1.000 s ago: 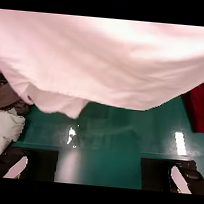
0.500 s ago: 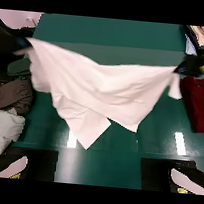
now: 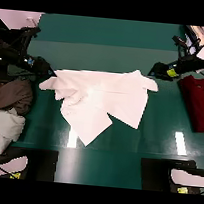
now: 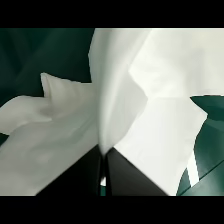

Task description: Fold the shirts.

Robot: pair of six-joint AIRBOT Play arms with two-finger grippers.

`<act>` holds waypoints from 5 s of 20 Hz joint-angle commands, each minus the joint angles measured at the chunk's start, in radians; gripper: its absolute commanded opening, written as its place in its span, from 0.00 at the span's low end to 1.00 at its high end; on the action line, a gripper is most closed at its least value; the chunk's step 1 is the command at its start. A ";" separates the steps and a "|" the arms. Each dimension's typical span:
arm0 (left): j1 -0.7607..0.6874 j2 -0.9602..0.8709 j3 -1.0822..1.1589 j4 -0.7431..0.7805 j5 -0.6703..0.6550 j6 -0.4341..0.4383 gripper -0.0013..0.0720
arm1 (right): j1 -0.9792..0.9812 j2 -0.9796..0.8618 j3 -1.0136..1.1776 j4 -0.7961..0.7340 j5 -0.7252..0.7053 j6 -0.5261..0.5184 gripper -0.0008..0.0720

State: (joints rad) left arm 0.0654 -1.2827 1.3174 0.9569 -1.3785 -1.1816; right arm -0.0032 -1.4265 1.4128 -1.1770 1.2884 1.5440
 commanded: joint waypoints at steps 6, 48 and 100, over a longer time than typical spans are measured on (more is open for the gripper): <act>0.000 -0.014 -0.011 0.002 0.017 0.011 0.05 | -0.029 0.238 -0.591 0.138 -0.050 0.002 0.62; 0.000 0.377 0.541 0.029 -0.087 -0.101 0.05 | -0.440 0.488 0.550 0.240 0.284 0.010 0.03; -0.196 -0.037 -0.558 -0.233 0.513 -0.127 0.76 | -0.082 0.275 -0.165 0.060 -0.029 -0.045 0.61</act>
State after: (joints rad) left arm -0.1310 -1.3140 0.7891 0.7845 -0.9638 -1.3083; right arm -0.0853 -1.1526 1.2480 -1.1175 1.2560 1.4986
